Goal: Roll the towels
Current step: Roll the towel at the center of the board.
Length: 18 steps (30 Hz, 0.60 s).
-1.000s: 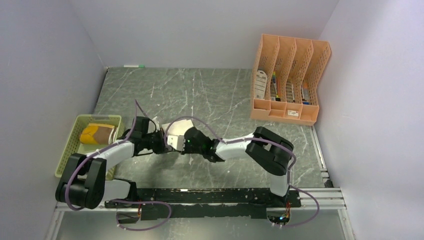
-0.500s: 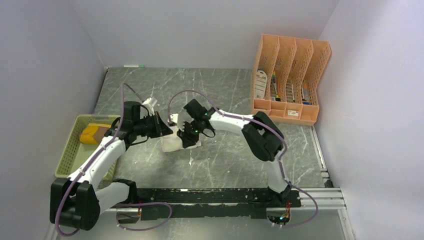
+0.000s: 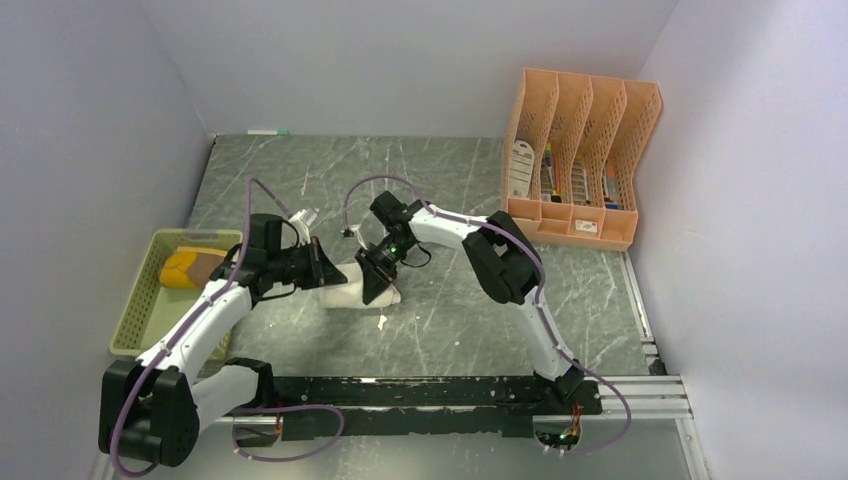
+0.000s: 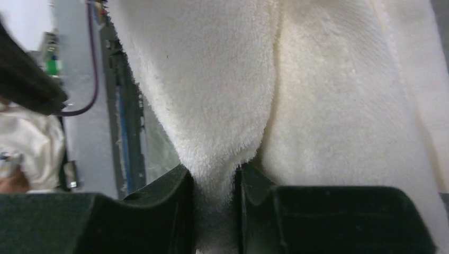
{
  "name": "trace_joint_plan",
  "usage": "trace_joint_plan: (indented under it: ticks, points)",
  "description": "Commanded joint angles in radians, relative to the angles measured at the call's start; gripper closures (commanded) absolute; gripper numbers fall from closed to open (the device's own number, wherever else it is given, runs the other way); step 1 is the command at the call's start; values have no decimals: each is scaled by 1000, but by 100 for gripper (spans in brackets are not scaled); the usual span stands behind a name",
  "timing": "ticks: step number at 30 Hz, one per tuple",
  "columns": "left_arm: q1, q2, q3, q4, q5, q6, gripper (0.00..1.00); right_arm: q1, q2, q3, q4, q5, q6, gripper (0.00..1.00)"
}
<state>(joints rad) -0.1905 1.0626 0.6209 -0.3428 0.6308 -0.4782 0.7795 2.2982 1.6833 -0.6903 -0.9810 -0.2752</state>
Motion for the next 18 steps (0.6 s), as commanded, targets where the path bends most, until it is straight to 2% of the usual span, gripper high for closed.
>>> trace_joint_plan:
  ticks: [1,9,15,18]
  points:
    - [8,-24,-65,41,-8,-81,93,-10,68,-8,-127,-87,74,84]
    - [5,26,-221,271,-7,-226,93,-30,96,-2,-91,-109,133,81]
    - [3,137,-239,283,-109,-206,93,-32,79,21,-88,-101,140,79]
    - [3,173,-262,320,-156,-222,93,-33,39,20,-60,3,162,76]
